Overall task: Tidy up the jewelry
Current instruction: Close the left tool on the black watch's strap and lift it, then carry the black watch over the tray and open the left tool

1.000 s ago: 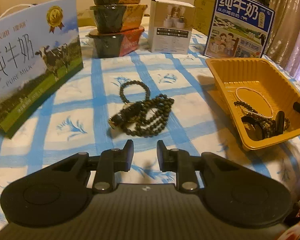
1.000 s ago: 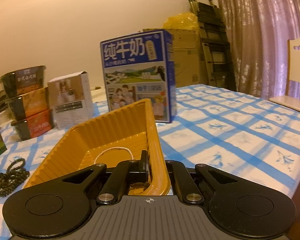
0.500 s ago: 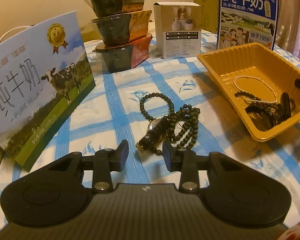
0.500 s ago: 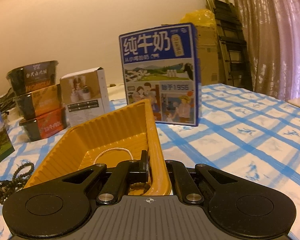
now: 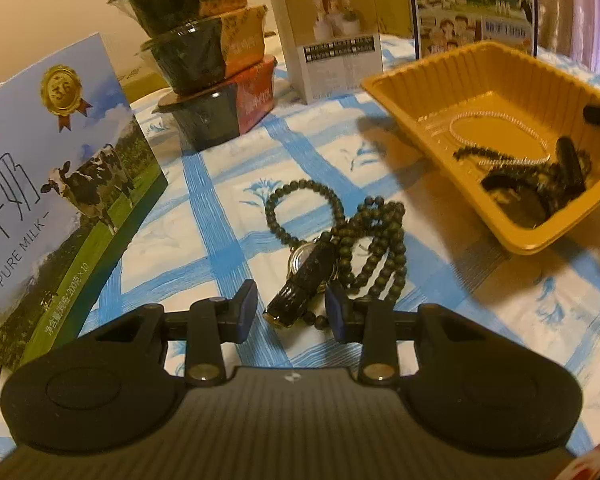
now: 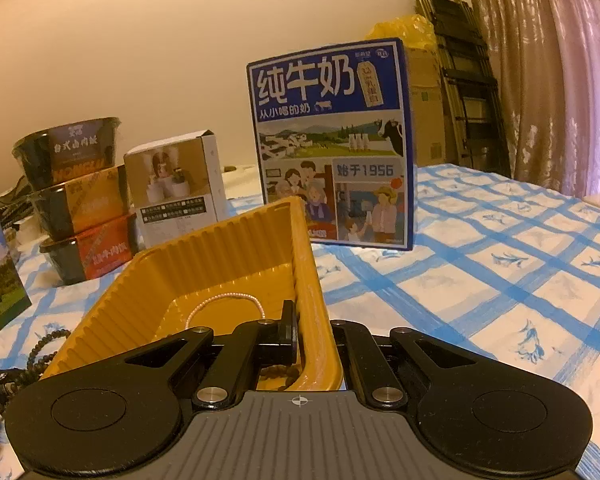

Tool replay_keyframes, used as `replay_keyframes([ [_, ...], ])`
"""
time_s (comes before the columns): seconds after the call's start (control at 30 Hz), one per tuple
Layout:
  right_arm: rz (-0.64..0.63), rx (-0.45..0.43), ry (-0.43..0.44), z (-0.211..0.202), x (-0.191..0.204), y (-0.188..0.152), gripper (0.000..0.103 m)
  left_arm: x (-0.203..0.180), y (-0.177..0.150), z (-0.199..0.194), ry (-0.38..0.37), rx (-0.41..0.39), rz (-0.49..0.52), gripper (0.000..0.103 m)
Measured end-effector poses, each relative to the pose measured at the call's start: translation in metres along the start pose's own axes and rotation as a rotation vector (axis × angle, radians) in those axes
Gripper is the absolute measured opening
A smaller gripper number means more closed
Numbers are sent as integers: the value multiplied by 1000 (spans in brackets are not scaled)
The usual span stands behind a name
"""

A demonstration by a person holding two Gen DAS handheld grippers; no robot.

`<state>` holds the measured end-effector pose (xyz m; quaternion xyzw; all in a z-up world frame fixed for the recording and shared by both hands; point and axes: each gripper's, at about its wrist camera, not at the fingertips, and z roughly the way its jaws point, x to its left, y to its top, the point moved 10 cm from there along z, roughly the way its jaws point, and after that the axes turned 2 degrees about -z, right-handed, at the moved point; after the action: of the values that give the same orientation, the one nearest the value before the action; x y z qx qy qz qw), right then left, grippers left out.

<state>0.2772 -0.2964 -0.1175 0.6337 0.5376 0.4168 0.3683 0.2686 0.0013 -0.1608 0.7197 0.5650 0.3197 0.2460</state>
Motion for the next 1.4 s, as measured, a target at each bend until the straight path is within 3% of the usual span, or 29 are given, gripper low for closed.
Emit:
replay_keyframes([
  [0.07,3,3,-1,0,-1,-1,4,1,-1,3,-1,4,4,33],
  [0.13,2,5,1,-1,-1,-2,4,2,-1,3,-4,3,-2,25],
  [0.27,1,4,2,-2,0,-2,4,8,3,-3,-2,-18,-19,23],
  [0.3,1,5,2,-2,0,-2,4,10,4,-5,1,-22,-25,17],
  [0.77,-5,3,8,-3,2,-2,4,40,-24,-28,8,44,-199,14],
  [1.4,-17,1,15,-6,4,-2,4,37,4,-40,-9,1,-219,14],
])
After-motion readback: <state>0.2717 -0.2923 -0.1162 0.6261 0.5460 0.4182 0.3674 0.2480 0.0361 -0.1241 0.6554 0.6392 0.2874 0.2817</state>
